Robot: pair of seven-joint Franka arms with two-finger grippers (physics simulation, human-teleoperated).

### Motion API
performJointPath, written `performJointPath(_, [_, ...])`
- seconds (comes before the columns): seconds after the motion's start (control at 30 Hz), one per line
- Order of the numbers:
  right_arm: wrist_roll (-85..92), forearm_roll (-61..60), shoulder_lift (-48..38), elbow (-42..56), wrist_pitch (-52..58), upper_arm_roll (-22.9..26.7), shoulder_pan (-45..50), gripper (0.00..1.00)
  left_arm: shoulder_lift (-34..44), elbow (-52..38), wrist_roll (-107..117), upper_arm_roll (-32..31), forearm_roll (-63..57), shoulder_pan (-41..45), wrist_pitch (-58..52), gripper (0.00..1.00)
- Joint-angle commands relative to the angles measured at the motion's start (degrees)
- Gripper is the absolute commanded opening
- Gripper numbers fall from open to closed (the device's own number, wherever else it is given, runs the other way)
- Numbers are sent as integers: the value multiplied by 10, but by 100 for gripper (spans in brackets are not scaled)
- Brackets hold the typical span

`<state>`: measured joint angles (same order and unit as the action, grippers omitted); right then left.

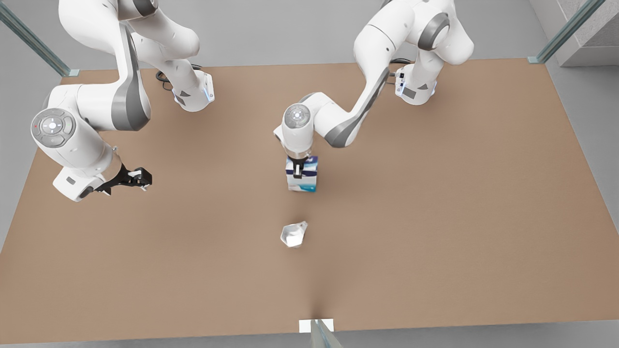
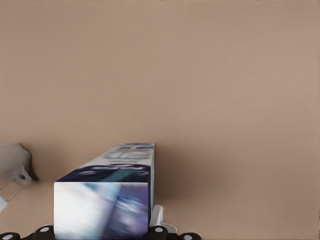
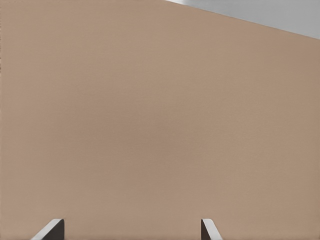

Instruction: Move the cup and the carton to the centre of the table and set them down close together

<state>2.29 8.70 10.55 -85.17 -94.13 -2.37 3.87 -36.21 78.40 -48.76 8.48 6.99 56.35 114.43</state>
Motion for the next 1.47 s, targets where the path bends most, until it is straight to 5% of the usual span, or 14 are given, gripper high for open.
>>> performJointPath(0.0, [0,0,0,0,0,0,0,100,0,0,0,0,21,0,1,100])
performJointPath(0.53, [0,0,0,0,0,0,0,100,61,-1,0,9,45,-6,-52,100])
performJointPath(0.63, [0,0,0,0,0,0,0,100,146,-6,247,46,64,-45,-145,100])
performJointPath(0.83, [0,0,-1,1,0,0,-1,100,161,-7,469,266,18,-68,-270,100])
performJointPath(0.93, [0,0,-1,1,0,0,0,100,162,-12,480,225,0,-207,-287,100])
performJointPath(1.07, [0,-1,-1,1,0,0,0,100,196,-27,529,-107,-108,-547,-309,100])
performJointPath(1.13, [0,0,-1,1,0,0,0,100,222,-22,517,-28,-113,-491,-328,100])
performJointPath(1.43, [0,0,-1,1,0,0,0,100,230,-17,505,-9,-82,-498,-330,100])
